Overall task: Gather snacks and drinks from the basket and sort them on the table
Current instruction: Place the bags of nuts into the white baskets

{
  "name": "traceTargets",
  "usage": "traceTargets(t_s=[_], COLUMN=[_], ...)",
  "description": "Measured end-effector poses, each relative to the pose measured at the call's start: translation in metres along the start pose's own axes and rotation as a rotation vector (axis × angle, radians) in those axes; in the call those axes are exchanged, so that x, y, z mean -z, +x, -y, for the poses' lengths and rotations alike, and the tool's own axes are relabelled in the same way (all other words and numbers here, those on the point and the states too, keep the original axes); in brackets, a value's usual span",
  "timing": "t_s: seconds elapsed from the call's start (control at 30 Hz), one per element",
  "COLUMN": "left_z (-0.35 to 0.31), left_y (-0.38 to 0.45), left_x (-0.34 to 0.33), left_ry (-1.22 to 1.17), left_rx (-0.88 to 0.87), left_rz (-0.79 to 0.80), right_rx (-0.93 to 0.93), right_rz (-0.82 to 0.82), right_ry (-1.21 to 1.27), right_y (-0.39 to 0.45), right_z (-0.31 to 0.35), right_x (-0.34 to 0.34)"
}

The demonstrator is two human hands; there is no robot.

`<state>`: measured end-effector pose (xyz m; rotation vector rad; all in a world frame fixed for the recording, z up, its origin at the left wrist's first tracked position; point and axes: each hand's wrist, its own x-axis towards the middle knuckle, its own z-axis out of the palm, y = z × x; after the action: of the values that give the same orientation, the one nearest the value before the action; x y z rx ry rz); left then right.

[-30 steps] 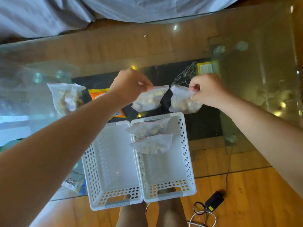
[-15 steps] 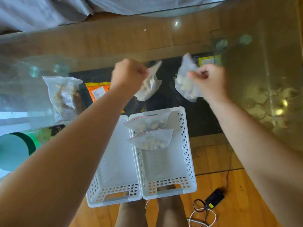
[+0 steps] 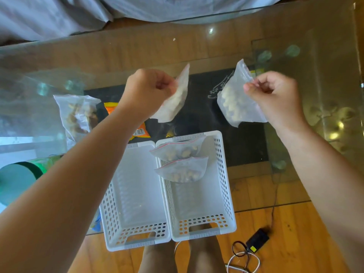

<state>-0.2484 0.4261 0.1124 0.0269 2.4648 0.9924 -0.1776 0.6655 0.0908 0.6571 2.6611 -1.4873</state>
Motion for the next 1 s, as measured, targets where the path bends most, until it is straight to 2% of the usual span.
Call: traceTargets(t_s=[0.1,0.17,0.3,0.37,0.43,0.47,0.5,0.6,0.73,0.93,1.0], left_z=[0.010,0.015,0.011,0.014,0.022,0.024,0.021,0.003,-0.015,-0.045,-0.049], left_y=[0.002,0.004,0.008,0.011,0.015,0.015,0.013,0.000,-0.015,-0.076,-0.097], left_x=[-0.012,-0.021,-0.038,-0.034,-0.024,-0.022,-0.023,-0.033,-0.019,0.018,0.031], left_ry=[0.260,0.338,0.281,0.310,0.327,0.339,0.360,0.340,0.331,0.343,0.353], left_rx=[0.053,0.121,0.123,0.138,0.178,0.168,0.125,-0.027,-0.125,-0.451,-0.462], left_rz=[0.010,0.025,0.038,0.000,-0.121,-0.126,-0.074,0.049,-0.065,-0.124,-0.148], right_rx=[-0.137,-0.159,0.042,-0.046,-0.219,-0.260,-0.256,-0.149,-0.052,0.074,0.066], right_rz=[0.050,0.064,0.211,0.113,-0.116,-0.189,-0.201,-0.098,-0.159,-0.160,-0.161], right_ry=[-0.189,-0.243,-0.314,-0.232,-0.120,-0.123,-0.146,-0.187,-0.123,-0.147,-0.144], right_y=[0.005,0.004,-0.010,-0.006,0.003,0.005,0.004,-0.007,-0.026,-0.090,-0.108], right_z=[-0.019,-0.023,-0.021,-0.027,-0.037,-0.040,-0.040,-0.031,-0.012,0.024,0.032], right_x=[-0.006,-0.018,-0.045,-0.040,-0.027,-0.023,-0.023,-0.033,-0.017,0.014,0.025])
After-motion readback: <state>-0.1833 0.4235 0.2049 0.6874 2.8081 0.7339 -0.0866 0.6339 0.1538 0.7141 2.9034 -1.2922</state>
